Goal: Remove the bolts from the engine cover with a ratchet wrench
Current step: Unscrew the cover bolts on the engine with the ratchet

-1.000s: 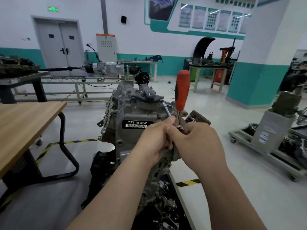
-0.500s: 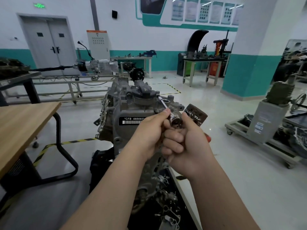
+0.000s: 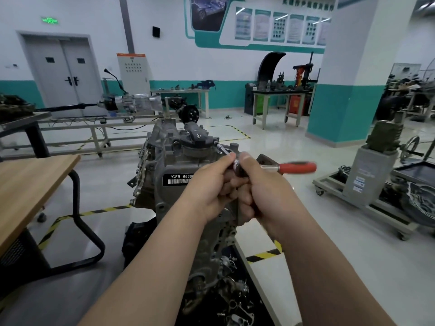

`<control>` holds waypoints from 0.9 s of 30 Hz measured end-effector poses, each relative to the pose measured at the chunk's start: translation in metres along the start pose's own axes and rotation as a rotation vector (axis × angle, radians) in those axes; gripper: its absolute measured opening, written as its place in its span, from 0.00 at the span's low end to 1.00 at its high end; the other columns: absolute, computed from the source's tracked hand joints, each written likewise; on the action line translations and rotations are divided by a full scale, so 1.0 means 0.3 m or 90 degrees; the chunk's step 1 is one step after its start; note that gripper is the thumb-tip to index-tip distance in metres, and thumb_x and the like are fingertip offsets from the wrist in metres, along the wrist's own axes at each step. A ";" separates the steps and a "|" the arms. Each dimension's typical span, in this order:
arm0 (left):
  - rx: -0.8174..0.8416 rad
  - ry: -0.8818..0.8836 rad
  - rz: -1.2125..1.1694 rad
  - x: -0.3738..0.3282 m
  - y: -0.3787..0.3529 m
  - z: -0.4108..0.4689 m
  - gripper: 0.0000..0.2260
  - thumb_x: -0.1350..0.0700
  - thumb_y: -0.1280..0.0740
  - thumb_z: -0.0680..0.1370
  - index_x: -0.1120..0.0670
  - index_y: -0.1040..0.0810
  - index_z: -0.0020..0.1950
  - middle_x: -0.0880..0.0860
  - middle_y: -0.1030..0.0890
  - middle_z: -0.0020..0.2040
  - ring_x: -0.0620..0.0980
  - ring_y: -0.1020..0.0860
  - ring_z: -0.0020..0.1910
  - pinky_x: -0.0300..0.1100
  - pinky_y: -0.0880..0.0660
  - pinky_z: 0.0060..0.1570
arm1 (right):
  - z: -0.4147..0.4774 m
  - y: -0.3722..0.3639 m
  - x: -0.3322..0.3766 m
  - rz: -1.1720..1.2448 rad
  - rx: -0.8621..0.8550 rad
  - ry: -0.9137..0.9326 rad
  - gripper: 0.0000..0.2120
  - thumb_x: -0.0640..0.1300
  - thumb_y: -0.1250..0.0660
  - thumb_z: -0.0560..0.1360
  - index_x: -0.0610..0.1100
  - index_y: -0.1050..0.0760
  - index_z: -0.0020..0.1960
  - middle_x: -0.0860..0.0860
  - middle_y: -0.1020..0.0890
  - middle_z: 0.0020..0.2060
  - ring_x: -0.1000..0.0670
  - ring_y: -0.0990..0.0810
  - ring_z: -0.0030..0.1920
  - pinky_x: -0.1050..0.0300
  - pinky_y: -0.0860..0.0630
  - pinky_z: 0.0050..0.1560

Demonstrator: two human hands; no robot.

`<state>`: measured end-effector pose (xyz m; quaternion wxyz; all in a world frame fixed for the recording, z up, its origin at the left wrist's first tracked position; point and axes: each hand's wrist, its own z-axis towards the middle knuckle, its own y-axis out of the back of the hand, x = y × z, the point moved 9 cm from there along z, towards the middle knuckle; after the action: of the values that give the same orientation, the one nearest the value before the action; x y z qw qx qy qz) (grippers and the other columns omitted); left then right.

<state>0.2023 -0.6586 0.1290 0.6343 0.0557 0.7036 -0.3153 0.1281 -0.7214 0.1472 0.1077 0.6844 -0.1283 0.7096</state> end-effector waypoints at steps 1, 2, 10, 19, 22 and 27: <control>0.006 -0.008 -0.008 -0.004 -0.001 0.003 0.20 0.49 0.36 0.79 0.52 0.26 0.28 0.48 0.39 0.21 0.46 0.40 0.21 0.39 0.38 0.27 | -0.001 0.019 0.030 -0.118 -0.018 0.034 0.29 0.61 0.41 0.78 0.47 0.27 0.24 0.48 0.31 0.18 0.47 0.33 0.18 0.55 0.31 0.28; 0.012 -0.009 -0.015 -0.005 -0.001 0.005 0.20 0.50 0.36 0.80 0.52 0.25 0.28 0.48 0.40 0.22 0.45 0.41 0.20 0.38 0.38 0.25 | -0.002 0.033 0.059 -0.223 -0.036 0.059 0.29 0.62 0.40 0.77 0.47 0.28 0.23 0.48 0.29 0.18 0.47 0.30 0.18 0.54 0.30 0.28; 0.001 0.009 0.044 0.011 0.008 0.004 0.10 0.55 0.36 0.78 0.52 0.27 0.36 0.53 0.43 0.29 0.46 0.43 0.21 0.36 0.38 0.23 | -0.045 0.036 0.200 -0.742 -0.243 0.212 0.20 0.62 0.41 0.74 0.48 0.32 0.32 0.52 0.27 0.27 0.48 0.25 0.31 0.59 0.36 0.28; -0.088 -0.177 0.594 -0.249 0.079 -0.042 0.16 0.44 0.35 0.78 0.49 0.18 0.34 0.44 0.24 0.27 0.42 0.29 0.24 0.36 0.33 0.26 | -0.020 0.042 0.129 -0.641 -0.209 0.170 0.21 0.59 0.44 0.79 0.47 0.32 0.34 0.51 0.26 0.30 0.51 0.26 0.32 0.56 0.35 0.30; -0.194 -0.390 0.676 -0.500 0.091 -0.054 0.12 0.45 0.36 0.79 0.49 0.18 0.41 0.39 0.22 0.28 0.32 0.26 0.26 0.35 0.35 0.31 | -0.014 0.050 0.083 -0.479 -0.171 0.126 0.24 0.58 0.43 0.79 0.42 0.28 0.32 0.48 0.23 0.25 0.47 0.21 0.30 0.55 0.29 0.31; -0.158 -0.348 0.955 -0.574 0.010 0.117 0.12 0.50 0.38 0.80 0.56 0.18 0.51 0.47 0.23 0.34 0.44 0.27 0.30 0.36 0.34 0.32 | -0.009 0.011 -0.034 0.151 -0.072 -0.092 0.23 0.57 0.42 0.81 0.40 0.25 0.40 0.49 0.28 0.21 0.48 0.29 0.19 0.61 0.31 0.22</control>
<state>0.2663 -0.6189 0.2877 0.8283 0.3633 0.3282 0.2725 0.1251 -0.7235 0.1367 0.0518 0.7066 -0.2555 0.6578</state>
